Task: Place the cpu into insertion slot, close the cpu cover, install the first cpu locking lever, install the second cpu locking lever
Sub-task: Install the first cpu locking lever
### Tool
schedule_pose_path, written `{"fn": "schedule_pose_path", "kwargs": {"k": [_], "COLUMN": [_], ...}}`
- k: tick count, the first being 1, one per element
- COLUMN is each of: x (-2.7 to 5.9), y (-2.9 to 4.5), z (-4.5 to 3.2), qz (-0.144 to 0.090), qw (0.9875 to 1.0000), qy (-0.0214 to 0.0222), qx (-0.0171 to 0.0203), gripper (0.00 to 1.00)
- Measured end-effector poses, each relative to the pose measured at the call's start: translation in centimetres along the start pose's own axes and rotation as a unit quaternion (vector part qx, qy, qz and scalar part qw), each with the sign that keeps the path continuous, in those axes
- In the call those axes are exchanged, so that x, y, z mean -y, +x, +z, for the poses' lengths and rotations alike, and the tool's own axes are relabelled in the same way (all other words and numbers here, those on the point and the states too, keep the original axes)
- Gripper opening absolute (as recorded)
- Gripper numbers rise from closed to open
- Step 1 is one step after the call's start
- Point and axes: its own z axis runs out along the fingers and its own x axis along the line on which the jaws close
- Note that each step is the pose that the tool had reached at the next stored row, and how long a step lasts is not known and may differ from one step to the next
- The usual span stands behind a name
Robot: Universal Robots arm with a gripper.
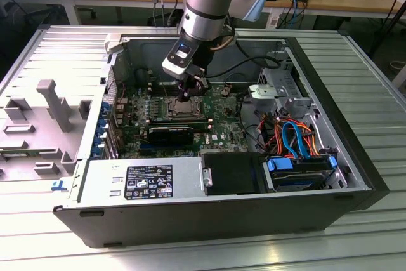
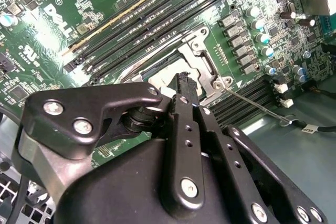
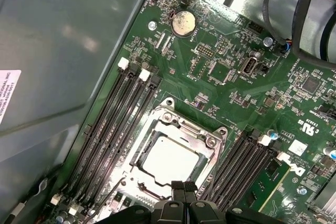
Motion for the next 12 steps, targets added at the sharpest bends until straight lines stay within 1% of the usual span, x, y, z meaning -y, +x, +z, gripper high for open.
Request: {"fn": "schedule_pose_path", "kwargs": {"k": [12], "x": [0.00], "y": [0.00], "z": [0.00], "qz": [-0.012], "qw": [0.9999], "qy": [0.0007], "qx": [0.0020], "gripper": [0.11]}}
